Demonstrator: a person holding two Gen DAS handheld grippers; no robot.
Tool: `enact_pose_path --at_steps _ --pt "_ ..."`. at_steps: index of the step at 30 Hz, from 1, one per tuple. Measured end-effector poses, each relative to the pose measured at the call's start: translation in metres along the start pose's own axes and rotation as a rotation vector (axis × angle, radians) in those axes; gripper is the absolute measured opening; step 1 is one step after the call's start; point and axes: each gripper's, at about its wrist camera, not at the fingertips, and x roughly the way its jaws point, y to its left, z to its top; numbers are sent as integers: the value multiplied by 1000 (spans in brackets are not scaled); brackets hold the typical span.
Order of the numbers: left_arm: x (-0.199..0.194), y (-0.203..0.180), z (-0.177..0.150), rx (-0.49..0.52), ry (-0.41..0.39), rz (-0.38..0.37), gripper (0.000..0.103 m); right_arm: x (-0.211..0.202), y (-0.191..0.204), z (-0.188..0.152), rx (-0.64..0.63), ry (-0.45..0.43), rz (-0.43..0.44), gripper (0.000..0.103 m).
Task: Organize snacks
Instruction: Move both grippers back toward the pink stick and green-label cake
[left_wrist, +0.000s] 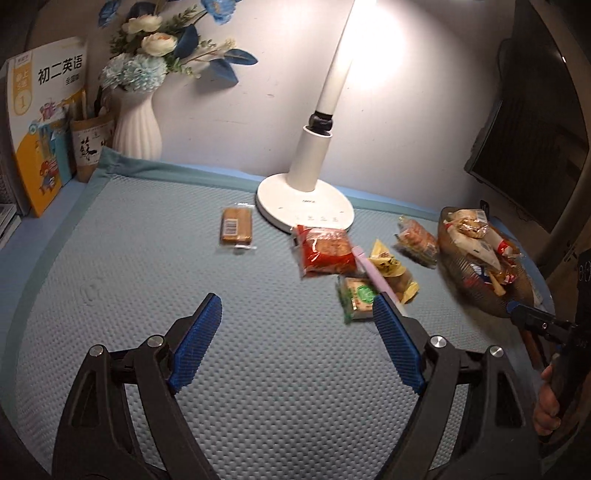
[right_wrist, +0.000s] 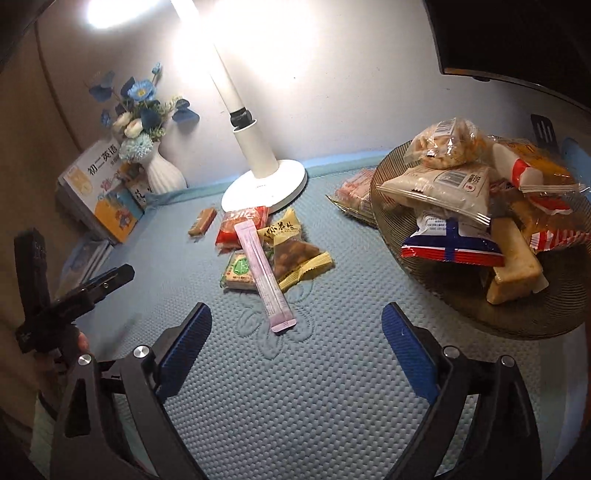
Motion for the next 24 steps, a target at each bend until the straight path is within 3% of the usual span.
enact_pose_path --at_steps 3,8,10,11,14,15,17,19,24 --pt "13 15 -13 2 33 68 83 23 5 -10 -32 28 -31 91" --pt "37 26 -28 -6 65 119 83 43 9 -22 -86 46 -74 91" --pt "46 28 -34 -8 90 115 82 50 7 -29 -95 61 -99 91" --pt "50 28 -35 -11 112 105 75 52 7 -30 -93 74 -106 91" --pt "49 26 -36 2 108 92 74 48 12 -29 -116 28 -117 90" --pt "49 26 -36 8 112 88 74 48 14 -29 -122 23 -118 89" --pt "48 24 -38 24 113 88 74 50 15 -30 -131 32 -125 71" --pt "47 19 -40 50 108 79 73 55 15 -30 -128 64 -109 61" --pt "50 3 -43 143 149 91 73 51 15 -22 -119 104 -41 60"
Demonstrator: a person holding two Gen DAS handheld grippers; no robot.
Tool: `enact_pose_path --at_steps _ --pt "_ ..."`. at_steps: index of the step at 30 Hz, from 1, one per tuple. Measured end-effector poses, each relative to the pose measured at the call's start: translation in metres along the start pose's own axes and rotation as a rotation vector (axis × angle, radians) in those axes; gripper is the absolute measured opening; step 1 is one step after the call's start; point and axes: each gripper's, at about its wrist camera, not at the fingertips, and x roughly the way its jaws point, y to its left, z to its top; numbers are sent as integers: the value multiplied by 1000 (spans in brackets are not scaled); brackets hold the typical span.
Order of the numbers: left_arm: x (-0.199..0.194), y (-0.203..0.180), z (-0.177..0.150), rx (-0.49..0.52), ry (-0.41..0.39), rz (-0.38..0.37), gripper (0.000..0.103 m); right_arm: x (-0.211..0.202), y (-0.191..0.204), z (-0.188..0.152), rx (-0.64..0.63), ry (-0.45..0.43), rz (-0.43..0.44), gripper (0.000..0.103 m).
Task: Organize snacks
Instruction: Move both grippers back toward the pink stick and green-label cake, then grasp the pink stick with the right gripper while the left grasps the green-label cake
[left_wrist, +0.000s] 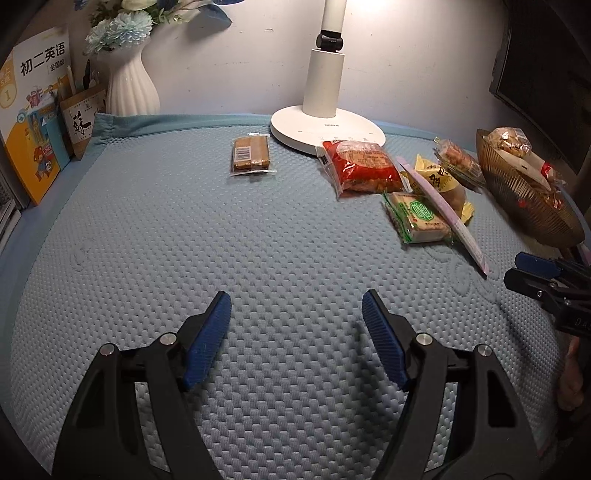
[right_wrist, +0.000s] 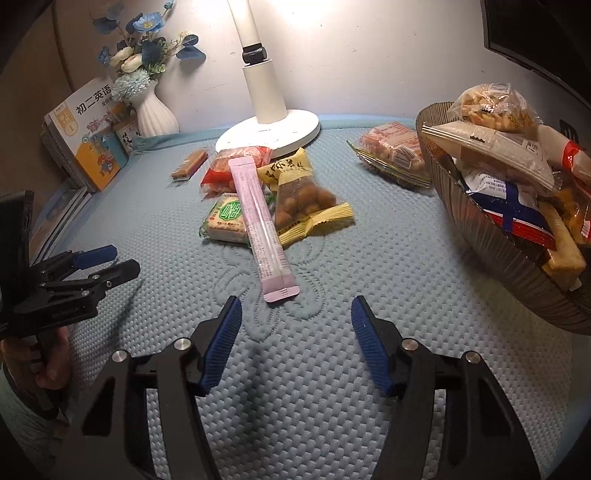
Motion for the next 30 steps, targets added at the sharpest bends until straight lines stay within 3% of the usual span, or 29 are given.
enact_pose_path --at_steps 3,6,8,10,17,20,26,30 --pt "-11 -12 4 58 58 -110 73 1 7 10 -40 24 18 57" --pt "-29 -26 22 167 18 -98 73 10 18 21 -79 30 15 54" --pt "-29 -34 37 231 13 -170 69 20 22 27 -83 31 1 54" --pt "-18 -45 48 297 23 -212 69 30 22 32 -74 51 9 53" --pt "35 -68 73 445 111 -335 68 50 27 33 -106 90 -36 34" --pt "48 -78 73 524 119 -323 68 49 26 28 -104 73 -23 24" --pt "63 -94 81 570 105 -315 69 26 5 14 11 71 44 21" --pt "69 -102 82 591 113 -332 69 1 -5 -4 55 81 42 20"
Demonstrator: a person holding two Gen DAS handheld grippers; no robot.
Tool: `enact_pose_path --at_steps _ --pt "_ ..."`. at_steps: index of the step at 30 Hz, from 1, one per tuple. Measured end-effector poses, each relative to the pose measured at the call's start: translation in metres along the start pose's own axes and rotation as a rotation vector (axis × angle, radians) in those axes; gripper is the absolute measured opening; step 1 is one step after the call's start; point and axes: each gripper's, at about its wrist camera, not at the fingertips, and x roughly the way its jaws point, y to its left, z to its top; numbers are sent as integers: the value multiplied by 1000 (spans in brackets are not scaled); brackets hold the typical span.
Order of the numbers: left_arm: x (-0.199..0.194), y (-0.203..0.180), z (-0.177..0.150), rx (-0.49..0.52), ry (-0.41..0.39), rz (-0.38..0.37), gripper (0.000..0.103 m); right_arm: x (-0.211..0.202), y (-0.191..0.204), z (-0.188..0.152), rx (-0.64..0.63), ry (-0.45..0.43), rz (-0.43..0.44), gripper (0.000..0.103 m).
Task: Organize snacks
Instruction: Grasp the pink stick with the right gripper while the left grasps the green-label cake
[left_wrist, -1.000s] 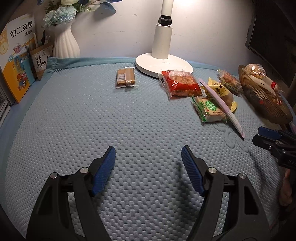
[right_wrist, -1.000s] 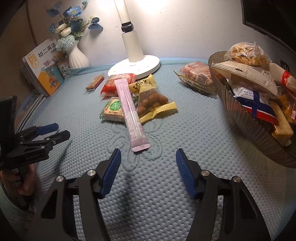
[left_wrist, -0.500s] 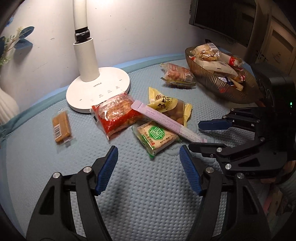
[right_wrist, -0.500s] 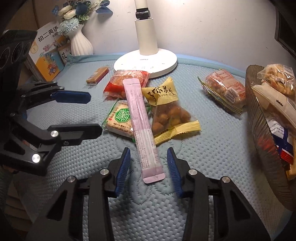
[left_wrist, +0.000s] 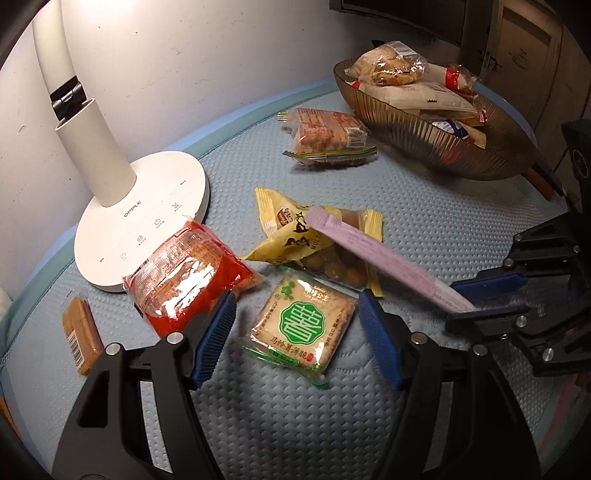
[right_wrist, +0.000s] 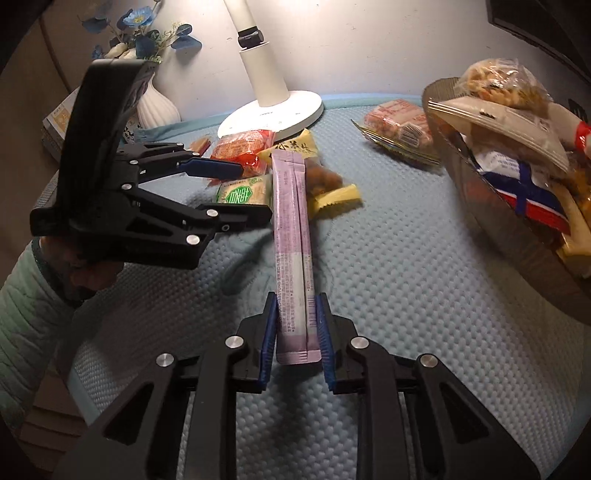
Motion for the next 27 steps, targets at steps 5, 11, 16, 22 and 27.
enact_pose_path --at_steps 5,11,16,22,27 --pt "6 -12 -8 16 27 7 52 -22 0 -24 -2 12 -19 12" --pt "-14 -23 -30 -62 -10 23 43 -33 7 -45 -16 39 -19 12" --pt "-46 -29 -64 -179 -63 80 43 -41 4 -61 38 57 74 12" --pt "-71 -14 -108 -409 -111 258 43 -49 0 -73 98 62 171 14" --pt "-81 7 -134 -573 -181 208 43 -58 3 -80 78 59 141 15"
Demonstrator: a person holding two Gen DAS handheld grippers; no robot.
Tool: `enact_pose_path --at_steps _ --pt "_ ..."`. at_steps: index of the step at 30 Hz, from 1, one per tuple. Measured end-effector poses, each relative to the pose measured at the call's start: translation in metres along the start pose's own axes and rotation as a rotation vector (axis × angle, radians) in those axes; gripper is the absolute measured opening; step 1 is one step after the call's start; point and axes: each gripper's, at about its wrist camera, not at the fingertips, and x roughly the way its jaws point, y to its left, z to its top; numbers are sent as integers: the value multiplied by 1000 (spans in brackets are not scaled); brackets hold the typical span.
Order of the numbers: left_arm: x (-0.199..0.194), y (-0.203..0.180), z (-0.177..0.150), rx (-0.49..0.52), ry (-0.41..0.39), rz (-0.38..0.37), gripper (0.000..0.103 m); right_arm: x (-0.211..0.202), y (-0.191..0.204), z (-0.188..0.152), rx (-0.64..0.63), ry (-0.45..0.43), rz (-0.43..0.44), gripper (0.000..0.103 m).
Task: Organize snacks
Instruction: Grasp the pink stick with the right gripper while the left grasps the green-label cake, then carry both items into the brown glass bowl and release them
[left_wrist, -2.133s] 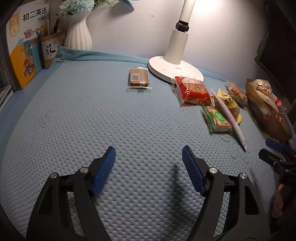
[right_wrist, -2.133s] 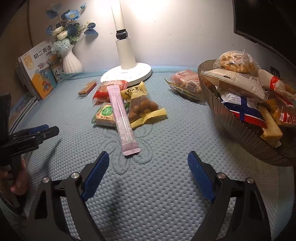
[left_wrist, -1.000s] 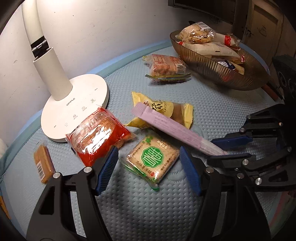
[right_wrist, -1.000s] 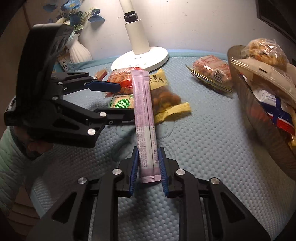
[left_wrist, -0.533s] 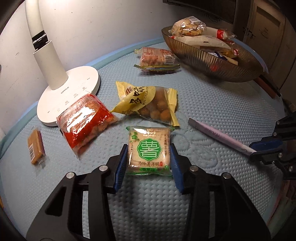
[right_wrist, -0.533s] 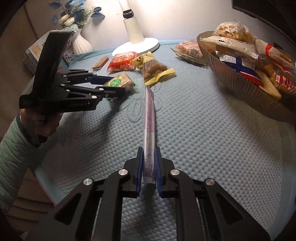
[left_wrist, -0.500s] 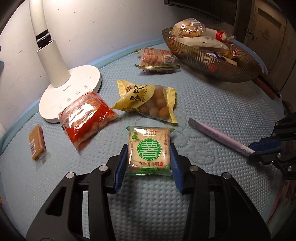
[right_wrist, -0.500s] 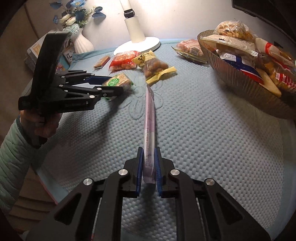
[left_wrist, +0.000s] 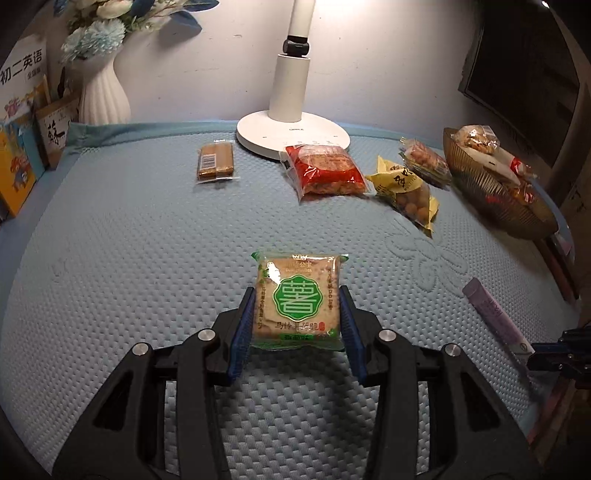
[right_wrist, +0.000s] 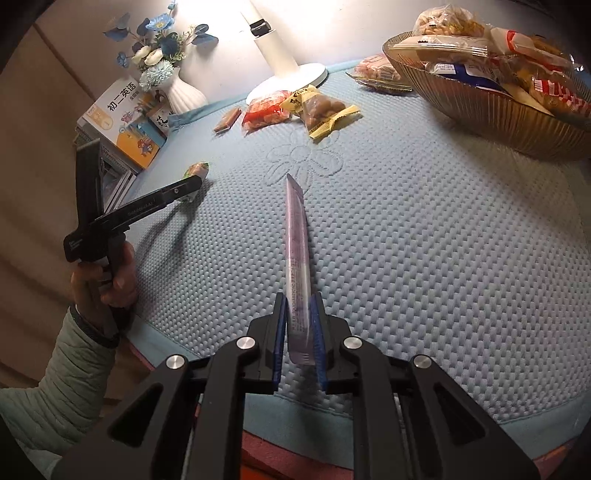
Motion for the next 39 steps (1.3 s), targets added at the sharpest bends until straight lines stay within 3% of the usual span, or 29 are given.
enact_pose_path --at_steps 1,3,5,10,13,15,17,21,23,25,28,31,33,35,39 --pt "2 3 -1 -17 5 -3 43 1 4 -1 -19 2 -8 16" --pt "0 5 -2 -35 -10 -7 43 8 17 -3 -66 20 -6 28" --pt "-1 8 -4 -45 -10 -17 43 9 28 -6 -109 14 -11 46" --pt "-4 15 -5 -88 -18 -38 43 6 28 -1 -96 -31 -50 48" --pt "-2 16 -5 -95 -11 -31 43 16 30 9 -113 -44 -144 48" --pt "-2 15 -5 -92 -12 -21 43 25 29 14 -128 -39 -178 44" --pt "-2 14 -6 -82 -14 -14 43 35 33 12 -156 -18 -211 29" --pt "-2 10 -6 -58 -13 6 43 46 55 -1 -287 -24 -347 26" --pt "-1 9 -6 -50 -8 10 43 48 67 -7 -341 -25 -396 19" --pt "-1 8 -6 -47 -9 24 43 43 68 -8 -336 -21 -360 19" --pt "0 3 -5 -31 1 33 43 19 54 -4 -250 -48 -204 19" --pt "6 -9 2 -11 62 -13 43 -22 30 8 -154 -127 -91 19" --pt "-1 -26 13 19 48 -35 43 -55 11 18 -87 -195 -45 19" --pt "-17 -48 33 43 2 -96 43 -89 -7 31 -42 -281 -56 19" --pt "-39 -115 82 152 -87 -187 43 -144 -43 60 16 -448 -173 19"
